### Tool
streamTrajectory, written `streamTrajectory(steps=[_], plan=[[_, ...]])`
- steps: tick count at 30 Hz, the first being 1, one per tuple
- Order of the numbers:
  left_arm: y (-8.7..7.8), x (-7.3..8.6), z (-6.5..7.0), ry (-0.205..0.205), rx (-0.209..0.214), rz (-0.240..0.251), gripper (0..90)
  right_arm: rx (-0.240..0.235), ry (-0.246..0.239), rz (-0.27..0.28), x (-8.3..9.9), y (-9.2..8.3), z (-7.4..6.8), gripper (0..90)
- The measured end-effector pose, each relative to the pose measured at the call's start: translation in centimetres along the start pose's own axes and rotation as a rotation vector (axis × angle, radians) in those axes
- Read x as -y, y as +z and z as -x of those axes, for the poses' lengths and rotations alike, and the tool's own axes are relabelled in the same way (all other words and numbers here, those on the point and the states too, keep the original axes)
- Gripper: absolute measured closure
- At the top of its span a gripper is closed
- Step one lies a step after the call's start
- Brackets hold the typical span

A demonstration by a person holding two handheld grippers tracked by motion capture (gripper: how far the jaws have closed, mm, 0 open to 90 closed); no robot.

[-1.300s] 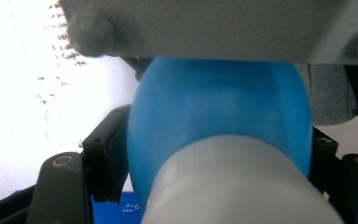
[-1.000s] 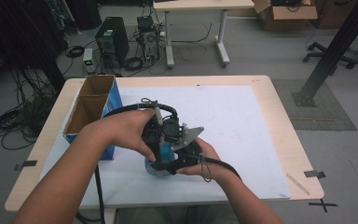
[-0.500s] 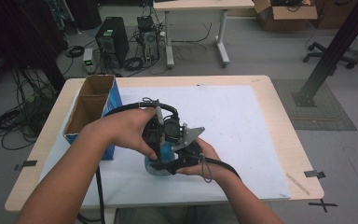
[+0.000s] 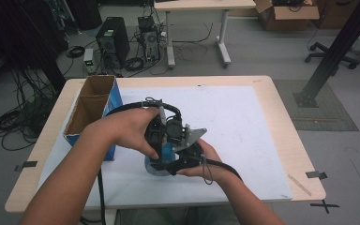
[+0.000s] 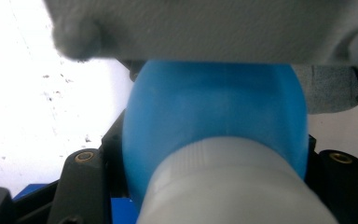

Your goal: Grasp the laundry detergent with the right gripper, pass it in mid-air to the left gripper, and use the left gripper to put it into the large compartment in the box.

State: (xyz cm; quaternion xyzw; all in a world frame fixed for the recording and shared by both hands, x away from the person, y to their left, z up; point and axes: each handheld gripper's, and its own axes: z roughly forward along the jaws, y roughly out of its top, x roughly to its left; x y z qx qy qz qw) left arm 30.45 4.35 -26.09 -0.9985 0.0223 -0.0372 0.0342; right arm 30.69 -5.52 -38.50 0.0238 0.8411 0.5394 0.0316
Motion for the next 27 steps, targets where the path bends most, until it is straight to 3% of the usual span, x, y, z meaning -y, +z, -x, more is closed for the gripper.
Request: streamTrajectory(steps=[10, 27], plan=[[-0.3, -0.3, -0.1, 0.007, -0.005, 0.003, 39.2, 0.027, 0.032, 0.045, 0.3, -0.4, 0.1, 29.8], [-0.5, -0.3, -0.6, -0.013, 0.004, 0.002, 39.1, 0.048, 0.071, 0.059, 0.9, -1.1, 0.3, 9.4]])
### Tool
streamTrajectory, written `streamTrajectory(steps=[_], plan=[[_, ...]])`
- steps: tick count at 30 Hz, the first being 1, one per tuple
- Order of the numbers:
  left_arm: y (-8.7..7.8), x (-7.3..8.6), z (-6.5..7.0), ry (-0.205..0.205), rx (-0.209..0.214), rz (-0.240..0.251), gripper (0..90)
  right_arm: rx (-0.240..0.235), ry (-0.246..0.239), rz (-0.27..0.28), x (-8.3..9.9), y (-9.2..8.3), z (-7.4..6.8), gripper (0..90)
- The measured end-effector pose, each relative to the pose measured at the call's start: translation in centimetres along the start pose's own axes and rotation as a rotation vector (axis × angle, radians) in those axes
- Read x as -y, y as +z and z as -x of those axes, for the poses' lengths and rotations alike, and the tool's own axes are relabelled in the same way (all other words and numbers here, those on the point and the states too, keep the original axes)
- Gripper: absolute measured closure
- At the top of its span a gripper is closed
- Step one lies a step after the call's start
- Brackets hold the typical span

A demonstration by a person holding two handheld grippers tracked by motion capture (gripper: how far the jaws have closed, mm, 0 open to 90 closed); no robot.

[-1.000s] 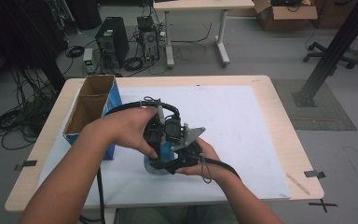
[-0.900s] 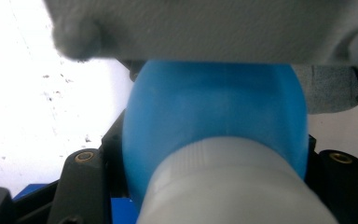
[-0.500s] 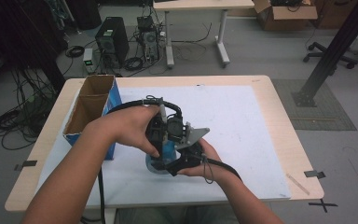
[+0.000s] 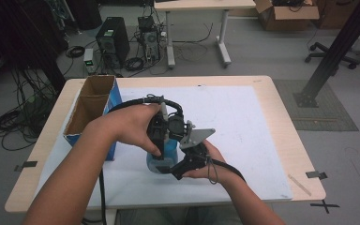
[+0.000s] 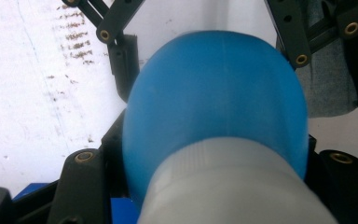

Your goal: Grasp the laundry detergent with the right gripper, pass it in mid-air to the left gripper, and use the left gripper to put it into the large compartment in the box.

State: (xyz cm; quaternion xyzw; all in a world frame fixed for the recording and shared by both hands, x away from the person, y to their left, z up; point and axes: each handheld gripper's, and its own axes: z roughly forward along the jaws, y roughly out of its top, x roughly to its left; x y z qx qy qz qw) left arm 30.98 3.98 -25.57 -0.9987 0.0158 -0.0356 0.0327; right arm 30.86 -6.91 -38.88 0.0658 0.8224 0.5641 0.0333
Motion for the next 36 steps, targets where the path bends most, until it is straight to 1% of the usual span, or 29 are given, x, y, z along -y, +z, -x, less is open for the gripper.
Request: streamTrajectory(steps=[8, 11, 14, 17, 18, 19, 20, 21, 22, 23, 24, 25, 26, 27, 28, 29, 30, 31, 32, 33, 34, 36], plan=[[0.1, 0.0, -0.1, -0.002, -0.007, -0.005, 39.1, -0.006, 0.018, 0.000, 0.1, -0.2, 0.1, 6.1], [0.0, 0.0, -0.3, -0.003, -0.001, -0.014, 39.0, -0.010, 0.028, 0.002, 0.1, -0.5, 0.2, 3.0], [0.0, 0.0, -0.4, 0.000, -0.003, -0.020, 39.0, -0.014, 0.031, 0.004, 0.2, -0.8, 0.2, 2.1], [0.0, 0.1, -0.4, -0.001, -0.007, -0.018, 39.0, 0.002, 0.025, 0.012, 0.2, -1.5, 0.3, 2.0], [0.0, 0.1, -0.5, 0.000, -0.015, -0.017, 39.0, 0.008, 0.023, 0.013, 0.2, -1.8, 0.4, 2.0], [0.0, 0.1, -0.5, 0.000, -0.015, -0.017, 39.0, 0.008, 0.023, 0.013, 0.2, -1.8, 0.4, 2.0], [-0.1, 0.2, -0.5, -0.004, -0.027, -0.020, 39.0, 0.011, 0.025, 0.016, 0.2, -2.3, 0.3, 2.1], [-0.1, 0.2, -0.6, -0.016, -0.028, -0.016, 39.0, 0.016, 0.018, 0.012, 0.2, -2.6, 0.4, 2.1], [-0.1, 0.2, -0.6, -0.016, -0.028, -0.016, 39.0, 0.016, 0.018, 0.012, 0.2, -2.6, 0.4, 2.1], [-0.1, 0.3, -0.7, -0.022, -0.028, -0.020, 39.0, 0.019, 0.023, 0.012, 0.3, -3.2, 0.3, 2.1], [-0.2, 0.3, -0.8, -0.046, -0.016, -0.026, 39.0, 0.023, 0.022, 0.008, 0.3, -3.5, 0.4, 2.0], [-0.2, 0.3, -0.8, -0.046, -0.016, -0.026, 39.0, 0.023, 0.022, 0.008, 0.3, -3.5, 0.4, 2.0], [-0.2, 0.4, -1.0, -0.072, -0.009, -0.029, 39.0, 0.028, 0.018, 0.005, 0.3, -4.2, 0.4, 1.2], [-0.2, 0.4, -1.0, -0.072, -0.009, -0.029, 39.0, 0.028, 0.018, 0.005, 0.3, -4.2, 0.4, 1.2], [-0.2, 0.4, -1.1, -0.087, -0.008, -0.031, 39.0, 0.028, 0.016, 0.003, 0.3, -4.5, 0.5, 1.1], [-0.4, 0.4, -1.2, -0.120, -0.008, -0.036, 38.9, 0.034, 0.012, -0.003, 0.3, -5.2, 0.6, 0.4], [-0.4, 0.4, -1.2, -0.120, -0.008, -0.036, 39.0, 0.037, 0.010, -0.007, 0.3, -5.6, 0.6, 0.4], [-0.4, 0.4, -1.3, -0.145, -0.008, -0.034, 39.0, 0.037, 0.010, -0.007, 0.3, -5.6, 0.6, 0.4], [-0.5, 0.4, -1.4, -0.164, -0.008, -0.034, 39.0, 0.039, 0.011, -0.009, 0.3, -5.9, 0.7, 0.4], [-0.8, 0.5, -1.7, -0.223, -0.005, -0.024, 39.0, 0.044, 0.007, -0.019, 0.3, -6.7, 0.8, 0.3], [-0.8, 0.5, -1.7, -0.223, -0.005, -0.024, 38.9, 0.044, 0.007, -0.019, 0.3, -6.7, 0.8, 0.3], [-1.3, 0.7, -2.0, -0.282, -0.008, -0.007, 38.9, 0.049, 0.006, -0.036, 0.2, -7.4, 1.0, 0.5]])
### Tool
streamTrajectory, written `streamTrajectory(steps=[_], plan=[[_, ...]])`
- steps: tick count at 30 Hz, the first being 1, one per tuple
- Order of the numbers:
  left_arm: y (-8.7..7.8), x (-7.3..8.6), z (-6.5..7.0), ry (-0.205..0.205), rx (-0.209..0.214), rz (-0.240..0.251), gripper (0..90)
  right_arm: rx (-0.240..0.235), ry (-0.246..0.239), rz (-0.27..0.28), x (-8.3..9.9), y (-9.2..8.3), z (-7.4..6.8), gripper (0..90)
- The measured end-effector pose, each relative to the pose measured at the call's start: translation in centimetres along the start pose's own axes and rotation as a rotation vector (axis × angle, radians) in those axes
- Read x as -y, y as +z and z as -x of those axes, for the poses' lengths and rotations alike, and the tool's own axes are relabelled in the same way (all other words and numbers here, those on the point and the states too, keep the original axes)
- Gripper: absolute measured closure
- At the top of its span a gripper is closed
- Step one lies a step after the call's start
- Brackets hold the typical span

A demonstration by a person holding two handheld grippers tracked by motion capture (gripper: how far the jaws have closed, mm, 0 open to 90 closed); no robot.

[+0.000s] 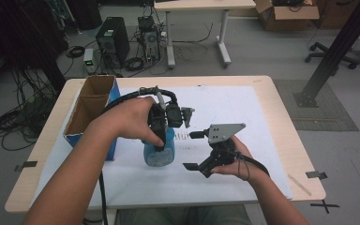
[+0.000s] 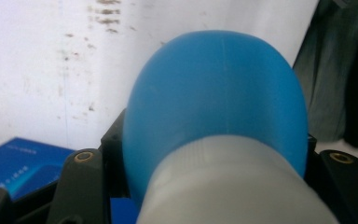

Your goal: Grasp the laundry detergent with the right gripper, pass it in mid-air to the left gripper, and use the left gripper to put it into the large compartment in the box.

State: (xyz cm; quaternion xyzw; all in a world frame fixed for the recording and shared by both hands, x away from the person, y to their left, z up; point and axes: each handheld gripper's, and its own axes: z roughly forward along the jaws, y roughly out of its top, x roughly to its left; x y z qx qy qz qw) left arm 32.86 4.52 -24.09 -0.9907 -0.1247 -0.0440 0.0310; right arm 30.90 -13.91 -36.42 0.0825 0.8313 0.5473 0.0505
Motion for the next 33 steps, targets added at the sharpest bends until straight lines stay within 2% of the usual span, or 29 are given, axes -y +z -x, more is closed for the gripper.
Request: streamTrajectory(steps=[2, 5, 6, 7, 8, 10, 11, 12, 13, 14, 15, 16, 17, 18, 19, 20, 21, 22, 24, 26, 28, 29, 30, 31, 33], plan=[[-0.5, 0.1, -0.2, -0.049, -0.005, 0.018, 39.0, 0.017, -0.007, -0.043, -0.2, -1.0, 0.4, 0.6], [-1.2, 0.2, -0.4, -0.100, -0.016, 0.032, 38.9, 0.026, -0.007, -0.072, -0.4, -1.7, 0.6, 0.5], [-1.4, 0.2, -0.5, -0.114, -0.018, 0.033, 38.9, 0.028, -0.006, -0.091, -0.5, -2.0, 0.8, 0.7], [-1.6, 0.3, -0.6, -0.136, -0.017, 0.041, 38.9, 0.036, -0.023, -0.139, -0.8, -2.7, 1.1, 0.7], [-1.8, 0.3, -0.7, -0.150, -0.017, 0.044, 38.9, 0.036, -0.023, -0.139, -0.8, -2.7, 1.1, 0.7], [-2.1, 0.5, -1.0, -0.203, -0.011, 0.055, 38.9, 0.040, -0.023, -0.179, -1.1, -3.3, 1.5, 0.7], [-2.3, 0.6, -1.2, -0.222, -0.008, 0.057, 38.9, 0.041, -0.025, -0.203, -1.2, -3.6, 1.7, 0.8], [-2.6, 1.0, -1.6, -0.266, 0.002, 0.071, 38.9, 0.042, -0.053, -0.265, -1.5, -4.2, 2.2, 1.2], [-2.6, 1.0, -1.6, -0.266, 0.002, 0.071, 38.9, 0.042, -0.053, -0.265, -1.5, -4.2, 2.2, 1.2], [-2.8, 1.2, -1.8, -0.284, 0.005, 0.077, 38.9, 0.041, -0.064, -0.301, -1.7, -4.5, 2.4, 1.5], [-3.0, 1.4, -2.1, -0.311, 0.009, 0.083, 38.9, 0.040, -0.078, -0.329, -1.8, -4.7, 2.7, 1.5], [-3.4, 1.9, -2.6, -0.357, 0.012, 0.087, 38.9, 0.045, -0.081, -0.376, -2.0, -5.2, 3.3, 1.6], [-3.6, 2.1, -2.8, -0.379, 0.009, 0.093, 38.9, 0.047, -0.085, -0.394, -2.1, -5.5, 3.5, 1.7], [-3.6, 2.1, -2.8, -0.379, 0.009, 0.093, 38.9, 0.047, -0.085, -0.394, -2.1, -5.5, 3.5, 1.7], [-3.8, 2.3, -3.0, -0.401, 0.006, 0.092, 38.9, 0.044, -0.086, -0.438, -2.3, -5.9, 4.0, 2.0], [-4.2, 2.7, -3.4, -0.435, -0.008, 0.090, 38.9, 0.043, -0.091, -0.457, -2.4, -6.0, 4.2, 2.0], [-4.2, 2.7, -3.4, -0.435, -0.008, 0.090, 38.9, 0.043, -0.091, -0.457, -2.4, -6.0, 4.2, 2.0], [-4.4, 2.9, -3.6, -0.454, -0.013, 0.090, 38.9, 0.043, -0.094, -0.492, -2.4, -6.3, 4.6, 2.3], [-5.2, 3.6, -4.3, -0.505, -0.020, 0.094, 38.9, 0.052, -0.091, -0.524, -2.4, -6.6, 5.0, 2.3], [-5.5, 3.8, -4.5, -0.521, -0.021, 0.095, 38.9, 0.051, -0.089, -0.541, -2.4, -6.8, 5.1, 2.5], [-6.5, 4.8, -5.2, -0.579, -0.027, 0.103, 38.9, 0.048, -0.087, -0.574, -2.3, -7.4, 5.5, 2.5], [-6.5, 4.8, -5.2, -0.579, -0.027, 0.103, 38.9, 0.048, -0.087, -0.574, -2.3, -7.4, 5.5, 2.5], [-7.2, 5.4, -5.7, -0.612, -0.032, 0.099, 38.9, 0.047, -0.086, -0.593, -2.3, -7.7, 5.8, 2.6], [-7.2, 5.4, -5.7, -0.612, -0.032, 0.099, 38.9, 0.047, -0.086, -0.593, -2.3, -7.7, 5.8, 2.6], [-8.0, 6.2, -6.2, -0.656, -0.029, 0.104, 38.9, 0.051, -0.085, -0.613, -2.3, -7.9, 6.0, 2.5]])
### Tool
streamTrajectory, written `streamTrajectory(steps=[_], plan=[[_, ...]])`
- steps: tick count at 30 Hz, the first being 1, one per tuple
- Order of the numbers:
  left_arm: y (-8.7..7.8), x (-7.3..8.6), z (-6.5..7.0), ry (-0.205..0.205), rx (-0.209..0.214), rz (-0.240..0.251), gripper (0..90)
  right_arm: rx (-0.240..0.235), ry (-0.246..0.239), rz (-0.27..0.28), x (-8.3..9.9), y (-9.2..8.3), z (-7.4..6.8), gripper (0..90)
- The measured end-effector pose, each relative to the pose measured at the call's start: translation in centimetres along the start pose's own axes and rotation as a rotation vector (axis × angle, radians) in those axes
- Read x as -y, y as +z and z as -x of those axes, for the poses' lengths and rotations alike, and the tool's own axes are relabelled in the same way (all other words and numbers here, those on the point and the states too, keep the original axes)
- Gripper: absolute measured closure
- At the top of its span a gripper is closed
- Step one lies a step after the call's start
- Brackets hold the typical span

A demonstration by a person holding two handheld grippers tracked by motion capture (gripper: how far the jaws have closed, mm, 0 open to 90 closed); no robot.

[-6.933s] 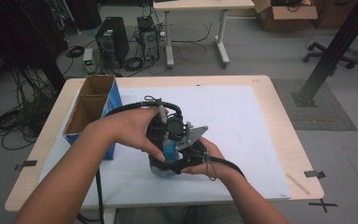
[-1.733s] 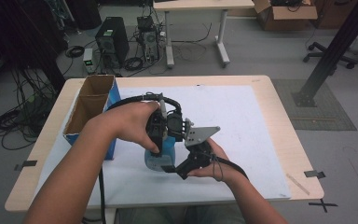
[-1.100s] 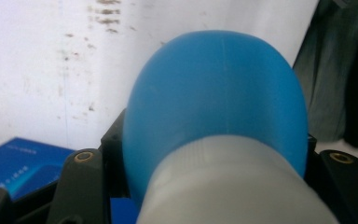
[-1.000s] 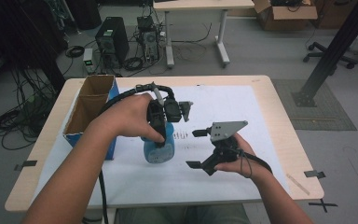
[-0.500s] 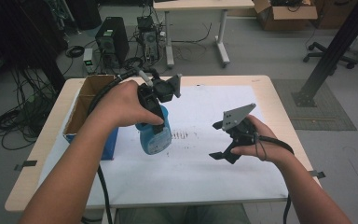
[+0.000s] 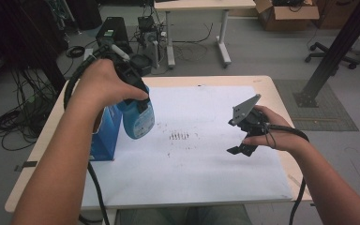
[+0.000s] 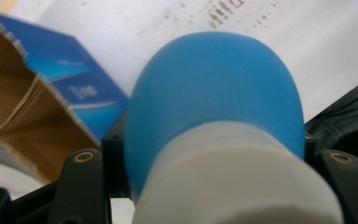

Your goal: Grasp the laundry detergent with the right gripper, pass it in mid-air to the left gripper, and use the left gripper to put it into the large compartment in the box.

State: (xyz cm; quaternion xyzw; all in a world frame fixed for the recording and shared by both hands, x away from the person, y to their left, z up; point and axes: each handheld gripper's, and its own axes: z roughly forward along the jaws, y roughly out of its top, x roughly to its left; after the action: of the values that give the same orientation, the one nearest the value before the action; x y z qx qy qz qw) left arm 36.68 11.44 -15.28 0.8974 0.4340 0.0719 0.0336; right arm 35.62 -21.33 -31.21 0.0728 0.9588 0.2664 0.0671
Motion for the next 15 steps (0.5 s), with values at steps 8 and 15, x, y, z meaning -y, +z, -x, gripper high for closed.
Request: streamTrajectory(steps=[8, 15], plan=[[-2.7, 0.9, -3.0, -0.131, -0.016, -0.001, 38.8, 0.007, -0.003, -0.034, 0.0, -0.2, 0.6, 2.7], [-3.9, 2.0, -5.5, -0.255, -0.029, 0.008, 38.8, 0.010, -0.008, -0.071, -0.2, -0.2, 0.8, 2.9]])
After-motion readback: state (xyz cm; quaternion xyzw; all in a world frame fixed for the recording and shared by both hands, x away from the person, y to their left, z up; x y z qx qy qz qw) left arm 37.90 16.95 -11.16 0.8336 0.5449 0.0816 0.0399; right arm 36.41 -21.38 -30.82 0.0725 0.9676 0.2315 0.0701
